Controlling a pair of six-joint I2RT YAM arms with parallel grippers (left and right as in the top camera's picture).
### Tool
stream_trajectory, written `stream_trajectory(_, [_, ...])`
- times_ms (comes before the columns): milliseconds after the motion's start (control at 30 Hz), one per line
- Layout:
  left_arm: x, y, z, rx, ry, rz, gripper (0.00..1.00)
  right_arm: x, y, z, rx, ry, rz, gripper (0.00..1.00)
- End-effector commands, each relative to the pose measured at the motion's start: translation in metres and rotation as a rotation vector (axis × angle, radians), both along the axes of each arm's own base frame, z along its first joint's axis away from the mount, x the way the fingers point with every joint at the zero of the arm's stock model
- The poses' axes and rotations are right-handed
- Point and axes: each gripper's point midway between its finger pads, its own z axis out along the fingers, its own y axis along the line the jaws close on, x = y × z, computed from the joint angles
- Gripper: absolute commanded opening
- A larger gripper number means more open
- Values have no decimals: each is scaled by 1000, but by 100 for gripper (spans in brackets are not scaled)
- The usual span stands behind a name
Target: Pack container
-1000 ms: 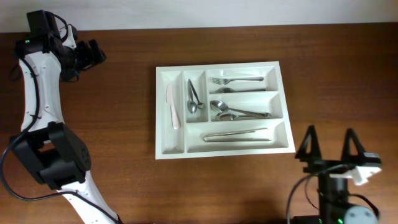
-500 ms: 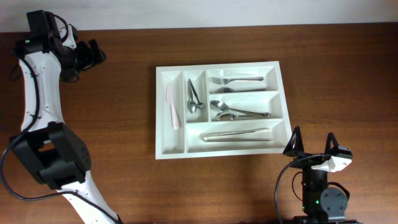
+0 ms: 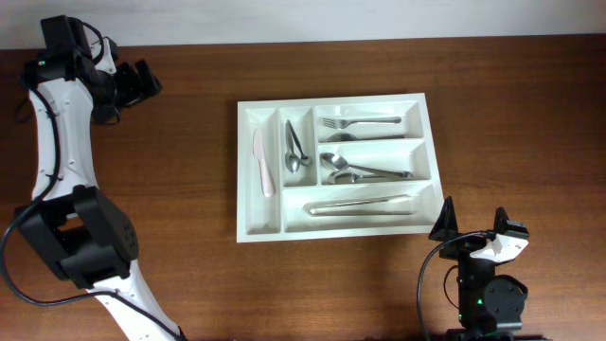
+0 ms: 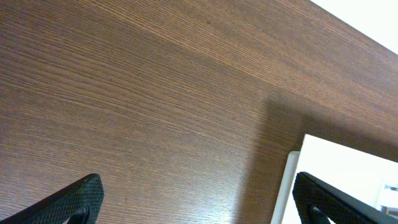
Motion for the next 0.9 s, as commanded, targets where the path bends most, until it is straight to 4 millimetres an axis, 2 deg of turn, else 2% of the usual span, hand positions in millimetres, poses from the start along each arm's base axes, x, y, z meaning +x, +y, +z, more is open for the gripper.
stream_trajectory(0, [-1, 4, 19, 22, -43, -5, 99, -1, -2, 0, -13, -4, -14, 99])
stream_trajectory(800, [0, 4, 17, 21, -39, -5, 99, -1, -2, 0, -13, -4, -14, 99])
stream_trajectory(867, [-1, 4, 24, 25, -51, -5, 99, -1, -2, 0, -13, -4, -14, 99])
